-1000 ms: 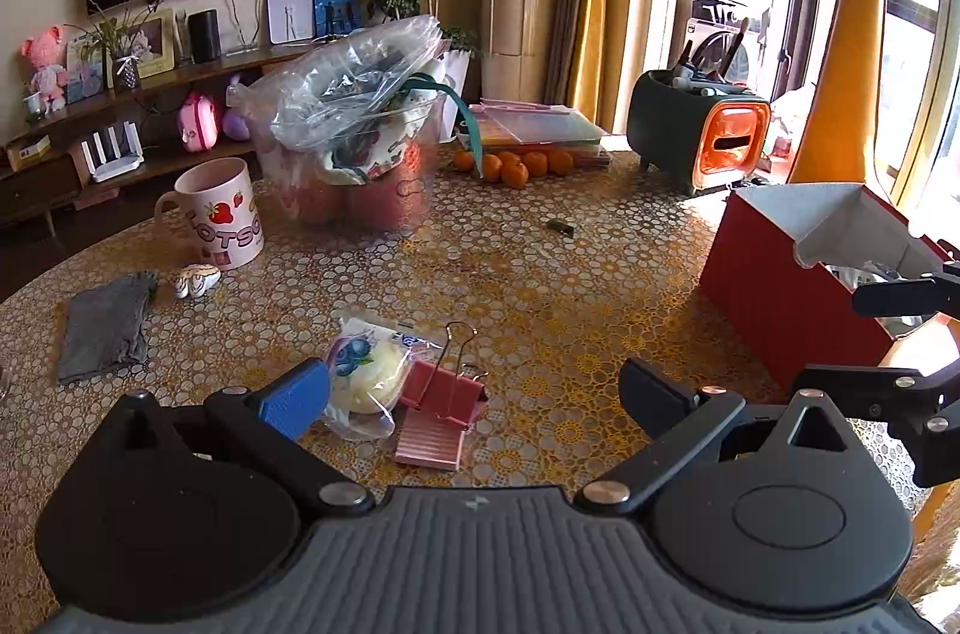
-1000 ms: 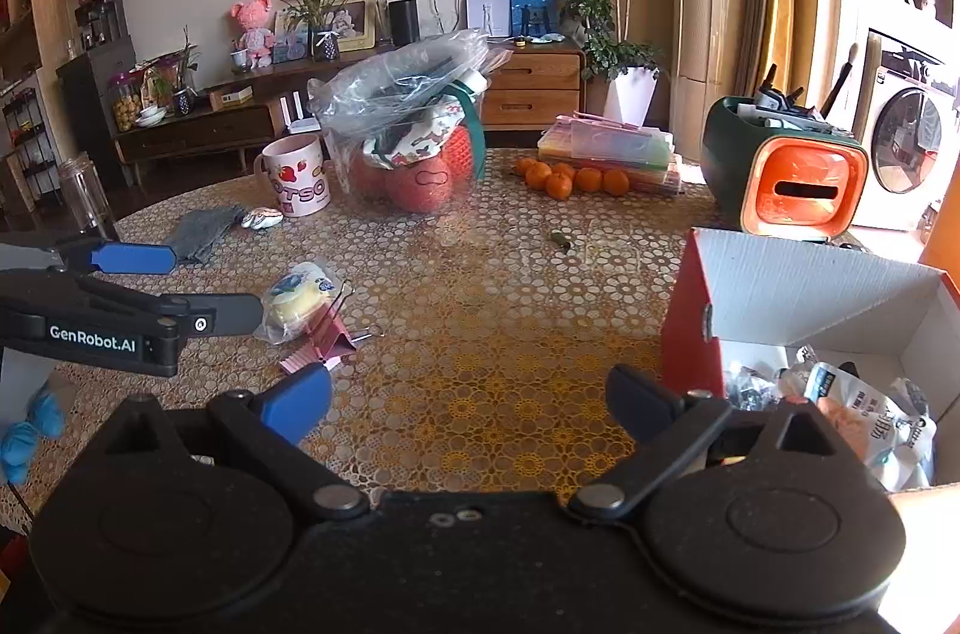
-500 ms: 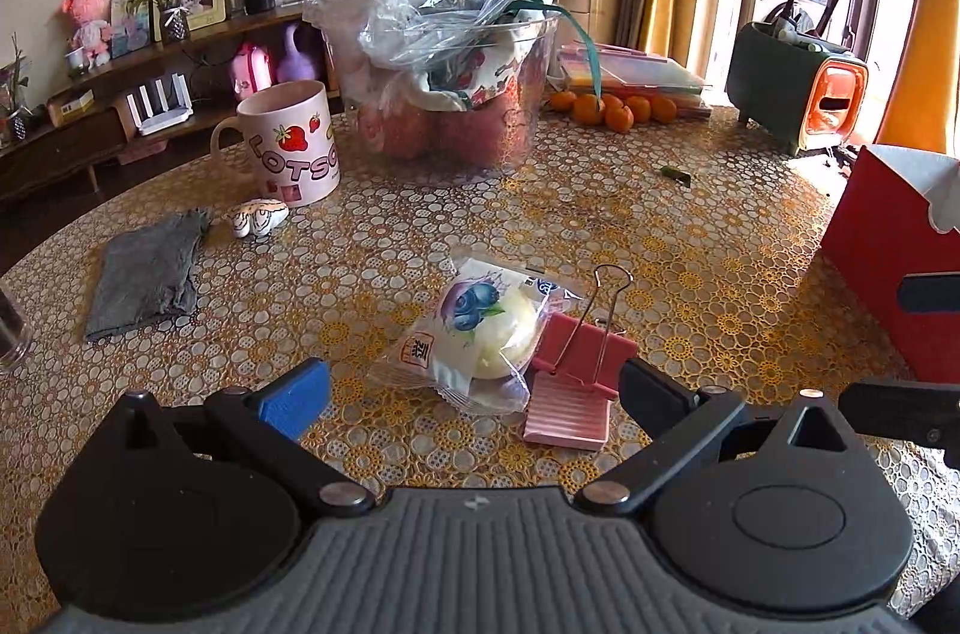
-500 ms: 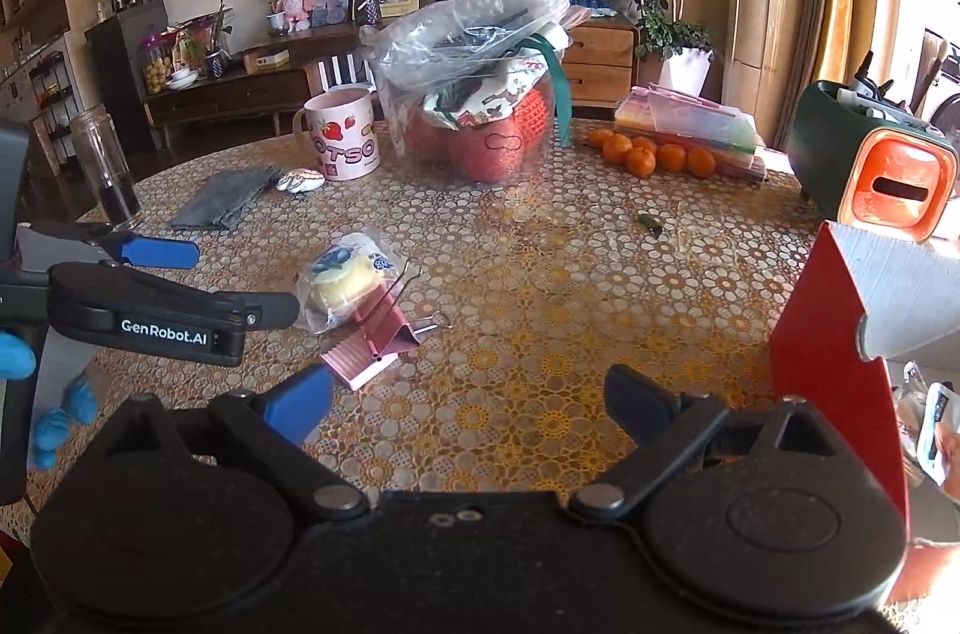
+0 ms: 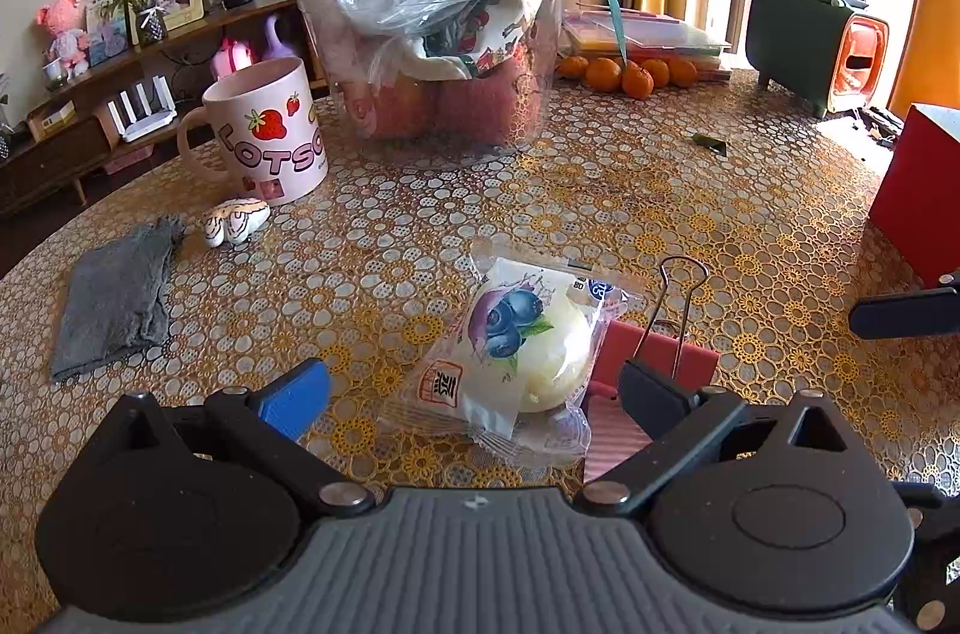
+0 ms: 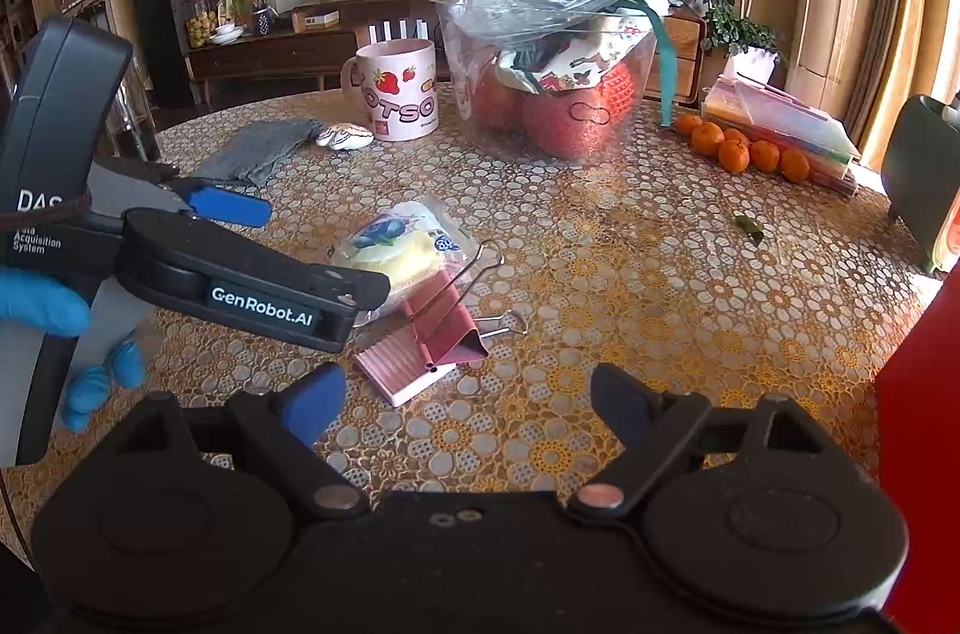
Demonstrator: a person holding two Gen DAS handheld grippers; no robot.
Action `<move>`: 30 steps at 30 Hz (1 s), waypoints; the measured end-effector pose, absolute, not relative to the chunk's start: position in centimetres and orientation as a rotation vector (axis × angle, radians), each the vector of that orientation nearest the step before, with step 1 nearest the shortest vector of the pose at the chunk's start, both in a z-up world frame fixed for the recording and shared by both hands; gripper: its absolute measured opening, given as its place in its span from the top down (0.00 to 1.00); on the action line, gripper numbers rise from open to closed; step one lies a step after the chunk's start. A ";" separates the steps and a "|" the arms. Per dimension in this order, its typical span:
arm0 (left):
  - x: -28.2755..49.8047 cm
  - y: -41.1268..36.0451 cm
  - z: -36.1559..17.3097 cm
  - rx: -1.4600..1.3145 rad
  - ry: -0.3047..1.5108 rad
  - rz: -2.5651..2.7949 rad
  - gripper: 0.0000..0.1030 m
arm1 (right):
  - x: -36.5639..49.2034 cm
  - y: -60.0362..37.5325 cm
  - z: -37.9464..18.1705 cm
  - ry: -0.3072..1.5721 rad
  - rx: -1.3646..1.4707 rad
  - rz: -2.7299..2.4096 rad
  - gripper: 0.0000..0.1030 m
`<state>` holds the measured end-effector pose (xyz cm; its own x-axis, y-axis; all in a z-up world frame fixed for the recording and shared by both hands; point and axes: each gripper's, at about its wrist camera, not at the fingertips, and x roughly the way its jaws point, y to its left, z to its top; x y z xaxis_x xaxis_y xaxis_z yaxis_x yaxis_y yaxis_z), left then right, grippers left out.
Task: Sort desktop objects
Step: 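Grasp the blueberry bread pouch with the left tool while the right tool grasps the pink binder clip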
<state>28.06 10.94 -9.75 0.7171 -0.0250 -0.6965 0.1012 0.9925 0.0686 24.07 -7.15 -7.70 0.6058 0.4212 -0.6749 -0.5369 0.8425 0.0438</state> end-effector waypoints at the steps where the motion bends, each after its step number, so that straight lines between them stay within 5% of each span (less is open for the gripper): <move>1: 28.4 10.9 -9.9 0.115 0.767 -0.072 0.00 | 24.3 -6.9 -7.9 0.733 -0.179 0.564 0.16; 10: 30.5 11.0 -11.1 0.135 0.782 -0.105 0.00 | 26.3 -5.0 -9.5 0.736 -0.254 0.596 0.20; 22: 32.1 11.6 -11.8 0.082 0.790 -0.164 0.02 | 28.2 -3.0 -10.9 0.743 -0.289 0.672 0.39; 27: 32.3 12.0 -11.9 0.029 0.802 -0.204 0.27 | 28.5 -3.1 -10.9 0.739 -0.266 0.699 0.43; 30: 32.2 12.1 -12.1 0.026 0.803 -0.212 0.30 | 28.6 -3.7 -10.8 0.740 -0.235 0.714 0.45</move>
